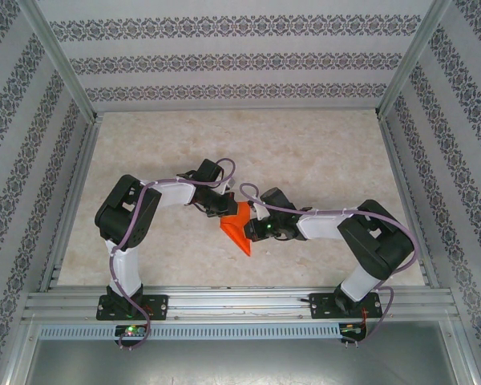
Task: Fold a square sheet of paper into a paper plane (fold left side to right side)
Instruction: Third fold the triangle at the center of the table.
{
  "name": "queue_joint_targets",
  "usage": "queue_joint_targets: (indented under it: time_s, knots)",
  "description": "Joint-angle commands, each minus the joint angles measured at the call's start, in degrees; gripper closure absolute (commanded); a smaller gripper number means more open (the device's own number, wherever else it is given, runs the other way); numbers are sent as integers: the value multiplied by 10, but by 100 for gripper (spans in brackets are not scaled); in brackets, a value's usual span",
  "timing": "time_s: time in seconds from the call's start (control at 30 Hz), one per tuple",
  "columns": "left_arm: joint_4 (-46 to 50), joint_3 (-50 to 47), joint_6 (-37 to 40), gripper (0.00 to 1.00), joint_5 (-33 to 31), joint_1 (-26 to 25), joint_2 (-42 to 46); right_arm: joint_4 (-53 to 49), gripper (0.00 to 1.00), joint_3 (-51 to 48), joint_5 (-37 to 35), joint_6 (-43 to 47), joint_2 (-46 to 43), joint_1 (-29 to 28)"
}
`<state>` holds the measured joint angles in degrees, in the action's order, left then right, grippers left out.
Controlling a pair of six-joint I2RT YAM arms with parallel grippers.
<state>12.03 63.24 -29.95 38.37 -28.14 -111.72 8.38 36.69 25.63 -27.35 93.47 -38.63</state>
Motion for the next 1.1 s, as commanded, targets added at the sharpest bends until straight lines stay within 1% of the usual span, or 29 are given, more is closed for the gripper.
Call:
queue_joint_targets:
  time_s: [0.0,0.37,0.77,1.07]
  knots:
    - [35,-3,9,100,-33,-10,-16,2,100,-4,17,-10,-16,-3]
    - [34,-5,10,100,-33,-10,-16,6,100,-2,24,-15,-8,-12]
    - [37,-3,10,100,-33,-10,-16,2,100,-2,-4,-21,5,-11]
    - [38,-2,10,100,-34,-10,-16,-6,100,6,-8,-16,7,-9]
